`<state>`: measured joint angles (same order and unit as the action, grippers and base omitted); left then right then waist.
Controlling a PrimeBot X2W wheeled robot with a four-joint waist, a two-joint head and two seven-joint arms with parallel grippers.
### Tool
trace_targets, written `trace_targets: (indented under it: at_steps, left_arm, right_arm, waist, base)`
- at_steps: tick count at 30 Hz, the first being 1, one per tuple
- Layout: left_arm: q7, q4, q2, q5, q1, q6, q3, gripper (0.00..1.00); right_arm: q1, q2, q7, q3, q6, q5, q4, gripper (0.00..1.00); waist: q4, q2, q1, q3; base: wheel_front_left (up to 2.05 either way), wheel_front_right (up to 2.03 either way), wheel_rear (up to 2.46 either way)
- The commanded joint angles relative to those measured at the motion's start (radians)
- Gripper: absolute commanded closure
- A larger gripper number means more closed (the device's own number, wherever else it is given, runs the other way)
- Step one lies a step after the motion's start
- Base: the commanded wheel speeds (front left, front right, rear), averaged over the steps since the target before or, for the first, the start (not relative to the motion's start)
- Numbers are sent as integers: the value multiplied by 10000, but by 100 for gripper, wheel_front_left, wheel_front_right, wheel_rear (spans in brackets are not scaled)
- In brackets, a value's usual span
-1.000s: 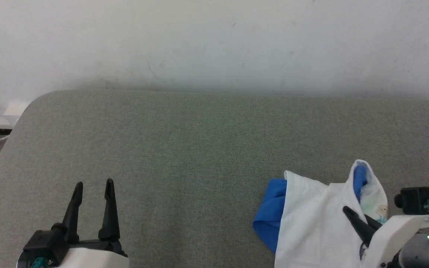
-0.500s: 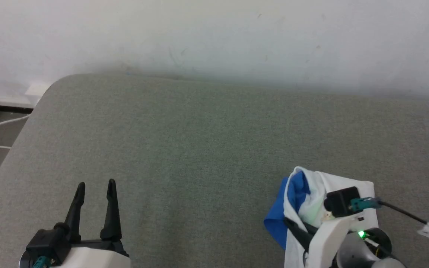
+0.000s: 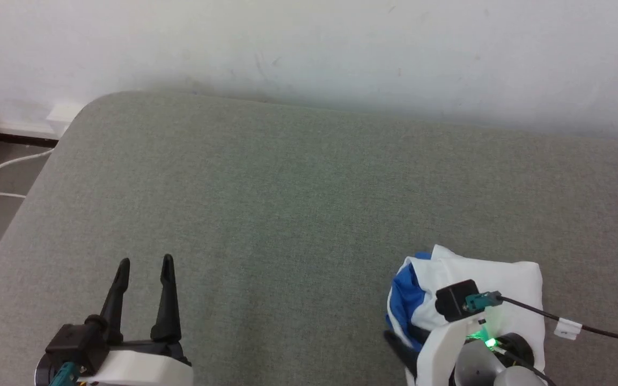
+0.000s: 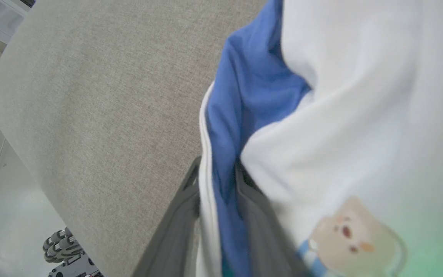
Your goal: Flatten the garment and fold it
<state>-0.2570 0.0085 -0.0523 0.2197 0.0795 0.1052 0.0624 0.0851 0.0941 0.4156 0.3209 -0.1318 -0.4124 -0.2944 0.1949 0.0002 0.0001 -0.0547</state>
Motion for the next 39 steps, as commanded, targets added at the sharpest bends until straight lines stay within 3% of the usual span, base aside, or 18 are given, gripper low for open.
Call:
trace_targets:
  at_steps: [1,6,12,17,23,27,32,36,39]
  left_arm:
    - [-47,25,20,-55,-110,69,-9,0]
    - [-47,97,20,-154,38,90,58,0]
    - [-47,69,20,-271,162,147,271,0]
    - [-47,-76,20,-293,246,184,248,0]
    - [-47,-340,20,-196,144,194,125,0]
    - [-47,-468,20,-164,150,165,81,0]
    - [-47,-560,20,-169,185,139,-2,0]
    - [-47,-669,20,-236,304,134,-44,0]
    - [-47,-721,20,-511,371,137,-140,0]
  right_arm:
    - [154,-1,-84,73,11,-52,-28,0]
    - [356,149,-315,630,11,-849,170,0]
    - [744,977,-551,670,11,-1256,1806,0]
    - [1381,2099,-1483,-9,11,-23,2985,0]
    - [1416,2667,-3084,-1642,11,1726,3285,0]
    - [819,2496,-4104,-2740,11,2618,3293,0]
    - [-467,1632,-5267,-4312,11,3055,3558,0]
    - [-1461,861,-5888,-4837,11,3189,3843,0]
    - [-1887,504,-6169,-4685,11,3081,3974,0]
  waist:
    - [-60,-2,-1,55]
    - [-412,-2,-1,438]
    - [-1014,-2,-1,916]
    - [-1493,-2,-1,1036]
    - [-1816,-2,-1,857]
    - [-1903,-2,-1,758]
    - [-1852,-2,-1,703]
    - [-1817,-2,-1,633]
    - [-1815,-2,-1,576]
  base:
    - [0,0,0]
    - [0,0,0]
    - [0,0,0]
    - [0,0,0]
    - [0,0,0]
    - [0,0,0]
    - [0,0,0]
    - [0,0,0]
    - [0,0,0]
